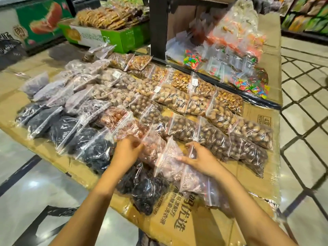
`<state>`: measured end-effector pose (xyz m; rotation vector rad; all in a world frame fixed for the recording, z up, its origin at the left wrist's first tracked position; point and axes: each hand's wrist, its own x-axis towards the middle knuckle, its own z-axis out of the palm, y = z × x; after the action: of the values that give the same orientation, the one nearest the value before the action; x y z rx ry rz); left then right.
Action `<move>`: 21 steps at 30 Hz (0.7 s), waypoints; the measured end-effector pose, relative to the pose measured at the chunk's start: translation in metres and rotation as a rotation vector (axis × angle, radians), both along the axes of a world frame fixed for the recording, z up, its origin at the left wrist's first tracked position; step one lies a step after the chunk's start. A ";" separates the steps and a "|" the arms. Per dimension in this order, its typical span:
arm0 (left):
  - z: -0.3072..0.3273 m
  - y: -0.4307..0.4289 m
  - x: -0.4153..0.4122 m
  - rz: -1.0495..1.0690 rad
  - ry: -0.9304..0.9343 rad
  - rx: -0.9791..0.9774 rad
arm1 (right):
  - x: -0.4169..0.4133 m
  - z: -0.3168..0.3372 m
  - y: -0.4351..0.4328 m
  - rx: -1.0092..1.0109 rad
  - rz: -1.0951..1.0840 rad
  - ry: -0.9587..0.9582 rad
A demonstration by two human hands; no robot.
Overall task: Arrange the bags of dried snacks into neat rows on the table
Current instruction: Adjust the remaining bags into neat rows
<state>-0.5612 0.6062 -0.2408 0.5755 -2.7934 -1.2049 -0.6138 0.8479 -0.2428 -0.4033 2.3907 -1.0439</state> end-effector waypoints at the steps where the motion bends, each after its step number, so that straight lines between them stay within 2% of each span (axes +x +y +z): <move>1: -0.004 -0.002 -0.004 -0.020 0.028 0.007 | 0.001 -0.002 -0.004 0.030 -0.025 0.010; 8: -0.019 -0.018 -0.012 0.075 0.124 0.105 | 0.012 -0.014 0.000 0.107 -0.190 0.084; 12: -0.013 -0.020 -0.021 0.020 0.131 -0.028 | 0.014 -0.014 -0.003 0.156 -0.206 0.102; 14: -0.008 -0.031 -0.025 0.080 0.168 -0.122 | 0.013 -0.015 -0.004 0.169 -0.206 0.096; 17: -0.010 -0.055 -0.034 0.133 0.048 -0.354 | 0.012 -0.015 -0.005 0.183 -0.190 0.074; 19: -0.012 -0.063 -0.040 0.098 -0.057 -0.321 | 0.010 -0.015 -0.004 0.194 -0.183 0.072; 21: -0.011 -0.070 -0.045 0.101 -0.083 -0.228 | 0.009 -0.018 -0.003 0.216 -0.176 0.087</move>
<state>-0.6057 0.5362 -0.2522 0.7518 -2.8748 -0.8486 -0.6047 0.8448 -0.2609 -0.1661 2.6218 -0.8427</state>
